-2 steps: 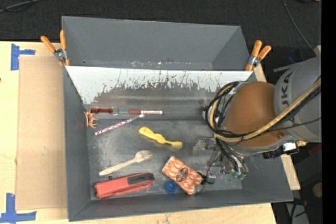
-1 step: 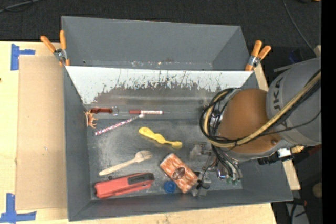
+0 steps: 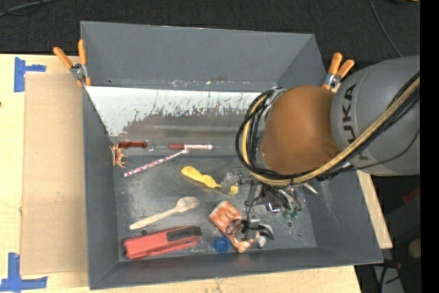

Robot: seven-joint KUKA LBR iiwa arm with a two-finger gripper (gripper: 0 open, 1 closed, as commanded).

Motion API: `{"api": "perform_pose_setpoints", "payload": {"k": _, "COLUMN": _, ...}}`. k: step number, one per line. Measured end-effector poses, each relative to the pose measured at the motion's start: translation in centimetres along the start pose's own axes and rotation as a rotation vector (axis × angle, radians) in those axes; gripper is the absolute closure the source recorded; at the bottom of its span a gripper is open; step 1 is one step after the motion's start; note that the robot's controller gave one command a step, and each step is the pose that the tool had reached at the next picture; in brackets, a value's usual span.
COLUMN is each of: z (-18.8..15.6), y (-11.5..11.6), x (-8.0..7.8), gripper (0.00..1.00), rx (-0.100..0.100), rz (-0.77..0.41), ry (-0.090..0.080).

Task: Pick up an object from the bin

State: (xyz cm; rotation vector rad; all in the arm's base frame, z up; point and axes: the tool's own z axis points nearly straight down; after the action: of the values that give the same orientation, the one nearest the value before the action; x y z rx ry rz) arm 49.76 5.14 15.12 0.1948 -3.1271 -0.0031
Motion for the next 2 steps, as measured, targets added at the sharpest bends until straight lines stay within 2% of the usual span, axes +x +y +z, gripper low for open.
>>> {"api": "perform_pose_setpoints", "payload": {"k": 1, "z": 5.7, "y": -2.4, "x": 0.5, "gripper": 0.00, "rx": 0.002, "rz": 0.291, "ry": 0.005}}
{"api": "perform_pose_setpoints", "payload": {"k": 2, "z": 7.3, "y": -2.4, "x": -1.8, "gripper": 1.00, "rx": -0.005, "rz": 0.168, "ry": -0.015}}
